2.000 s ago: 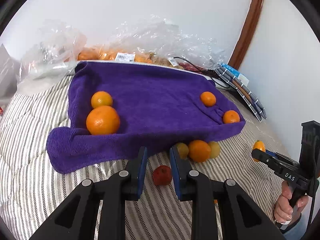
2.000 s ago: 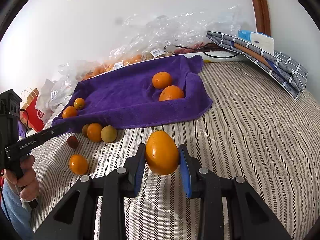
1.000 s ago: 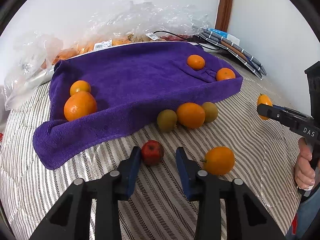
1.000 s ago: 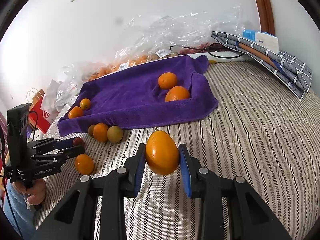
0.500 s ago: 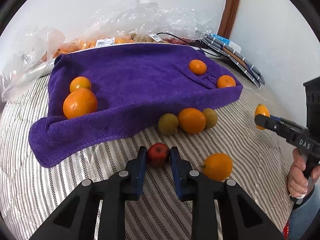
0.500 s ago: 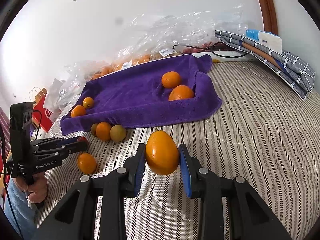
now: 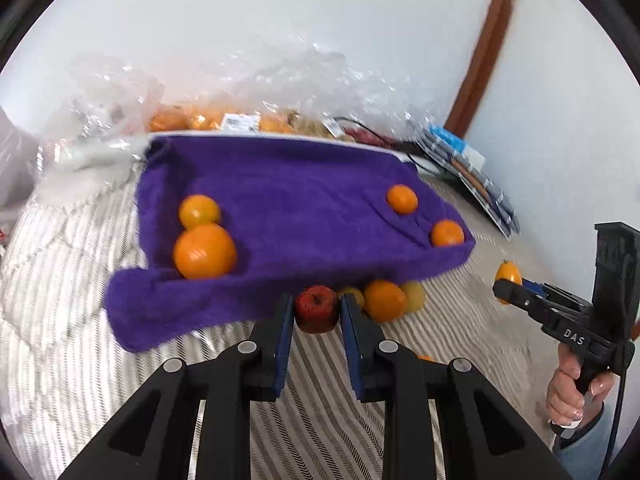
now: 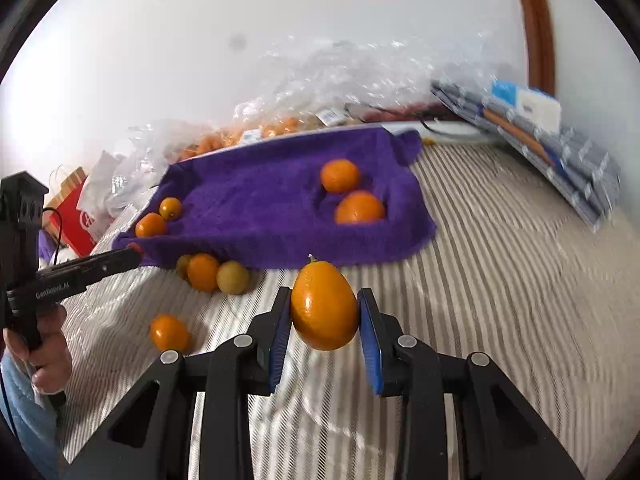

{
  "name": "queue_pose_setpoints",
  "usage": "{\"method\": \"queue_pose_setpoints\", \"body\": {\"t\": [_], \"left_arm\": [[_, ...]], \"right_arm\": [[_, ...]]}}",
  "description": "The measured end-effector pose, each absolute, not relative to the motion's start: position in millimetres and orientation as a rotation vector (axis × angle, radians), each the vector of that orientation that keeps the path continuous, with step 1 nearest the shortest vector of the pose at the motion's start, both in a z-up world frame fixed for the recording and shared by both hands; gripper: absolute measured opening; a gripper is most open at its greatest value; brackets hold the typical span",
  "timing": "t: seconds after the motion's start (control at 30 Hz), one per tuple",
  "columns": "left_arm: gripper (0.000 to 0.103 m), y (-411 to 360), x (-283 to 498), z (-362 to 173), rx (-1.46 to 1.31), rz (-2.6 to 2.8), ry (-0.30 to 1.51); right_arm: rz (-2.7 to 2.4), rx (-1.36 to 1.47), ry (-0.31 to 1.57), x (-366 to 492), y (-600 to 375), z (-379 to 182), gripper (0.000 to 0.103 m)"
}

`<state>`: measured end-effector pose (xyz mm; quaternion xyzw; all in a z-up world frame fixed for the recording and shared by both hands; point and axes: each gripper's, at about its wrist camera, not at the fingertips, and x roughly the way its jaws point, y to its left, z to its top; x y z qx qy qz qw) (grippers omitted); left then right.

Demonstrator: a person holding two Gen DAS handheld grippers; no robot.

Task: Organize fruits
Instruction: 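Carry both held fruits onto the purple towel and open both tools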

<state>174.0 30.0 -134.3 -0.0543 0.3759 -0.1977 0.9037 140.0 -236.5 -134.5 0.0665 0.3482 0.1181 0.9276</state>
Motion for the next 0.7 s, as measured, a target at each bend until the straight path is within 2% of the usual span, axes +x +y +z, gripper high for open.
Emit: {"method": "queue_pose_setpoints", "body": {"t": [0.17, 0.33, 0.7], "left_arm": [[0.023, 32.6, 194.0, -109.3, -0.104, -0.361, 0.748], [0.023, 33.4, 230.4, -106.5, -0.126, -0.285, 0.738], [0.023, 31.7, 262.3, -147.0, -0.117, -0.215, 0.76]], "right_arm": [[0.282, 0.08, 0.655, 168.5, -219.9, -97.7, 0.033], [0.289, 0.023, 0.637, 208.5, -210.2, -85.2, 0.032], [0.237, 0.077, 0.739, 262.0, -230.5, -133.3, 0.033]]}}
